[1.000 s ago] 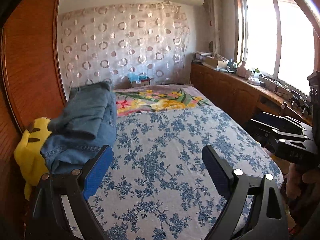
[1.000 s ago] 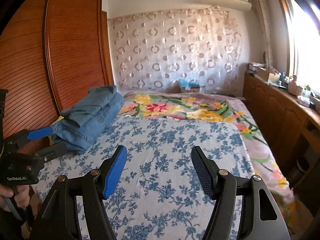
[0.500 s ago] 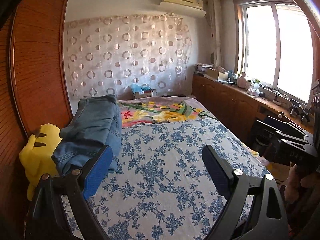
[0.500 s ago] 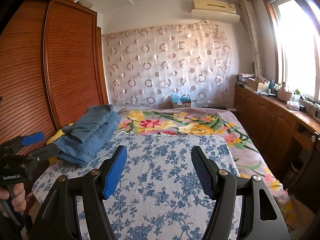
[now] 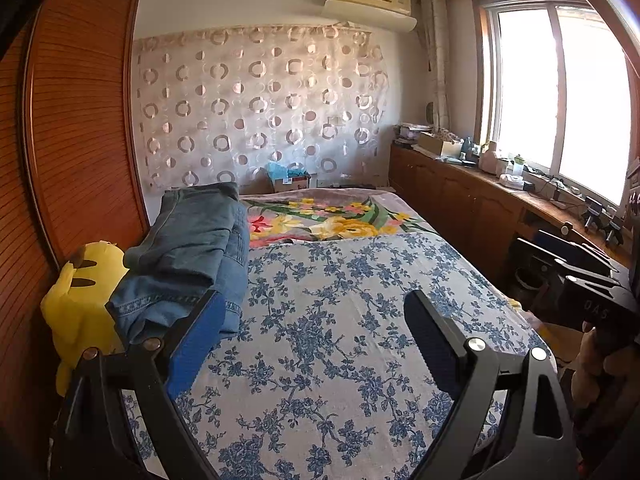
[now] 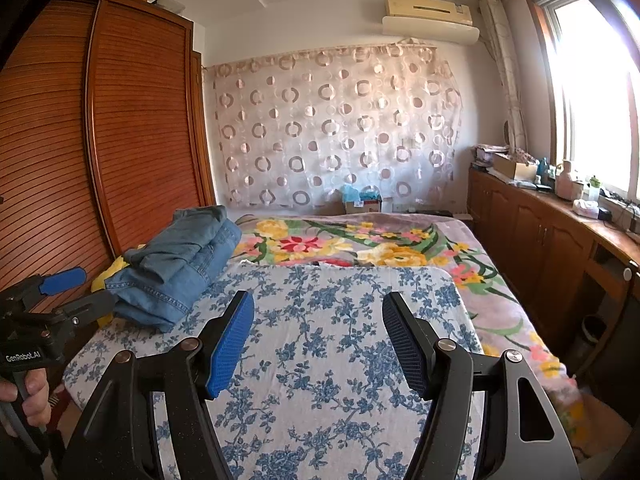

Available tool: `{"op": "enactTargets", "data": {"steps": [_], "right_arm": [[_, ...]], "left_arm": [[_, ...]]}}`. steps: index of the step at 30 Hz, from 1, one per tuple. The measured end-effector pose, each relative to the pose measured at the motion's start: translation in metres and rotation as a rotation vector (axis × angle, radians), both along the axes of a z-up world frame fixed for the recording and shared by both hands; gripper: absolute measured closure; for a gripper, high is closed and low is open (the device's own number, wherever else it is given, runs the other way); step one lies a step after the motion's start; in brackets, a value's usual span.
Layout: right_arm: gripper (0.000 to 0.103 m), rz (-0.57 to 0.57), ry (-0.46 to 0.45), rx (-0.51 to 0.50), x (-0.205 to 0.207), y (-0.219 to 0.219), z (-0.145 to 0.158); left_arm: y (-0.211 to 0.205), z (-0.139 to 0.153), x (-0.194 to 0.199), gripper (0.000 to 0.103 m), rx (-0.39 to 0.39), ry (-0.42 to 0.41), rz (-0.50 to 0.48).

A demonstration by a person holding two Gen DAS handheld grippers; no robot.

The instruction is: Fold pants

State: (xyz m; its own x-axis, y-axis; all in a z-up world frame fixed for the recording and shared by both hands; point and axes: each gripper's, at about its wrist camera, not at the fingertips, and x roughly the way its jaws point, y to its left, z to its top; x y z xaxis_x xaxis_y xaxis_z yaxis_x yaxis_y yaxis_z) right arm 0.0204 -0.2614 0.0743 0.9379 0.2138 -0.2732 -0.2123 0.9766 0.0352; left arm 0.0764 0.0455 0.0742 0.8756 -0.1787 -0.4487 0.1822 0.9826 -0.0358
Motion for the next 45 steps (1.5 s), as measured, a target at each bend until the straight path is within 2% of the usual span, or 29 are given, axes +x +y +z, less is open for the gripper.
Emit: {"op": "enactTargets", "data": {"steps": [45], "right_arm": [[0.034,-0.003,0.004,0.000,0.002,-0.001,-0.005]], "left_arm": [[0.009,-0.001,0.001,0.012,0.005,-0.008,0.007]]}}
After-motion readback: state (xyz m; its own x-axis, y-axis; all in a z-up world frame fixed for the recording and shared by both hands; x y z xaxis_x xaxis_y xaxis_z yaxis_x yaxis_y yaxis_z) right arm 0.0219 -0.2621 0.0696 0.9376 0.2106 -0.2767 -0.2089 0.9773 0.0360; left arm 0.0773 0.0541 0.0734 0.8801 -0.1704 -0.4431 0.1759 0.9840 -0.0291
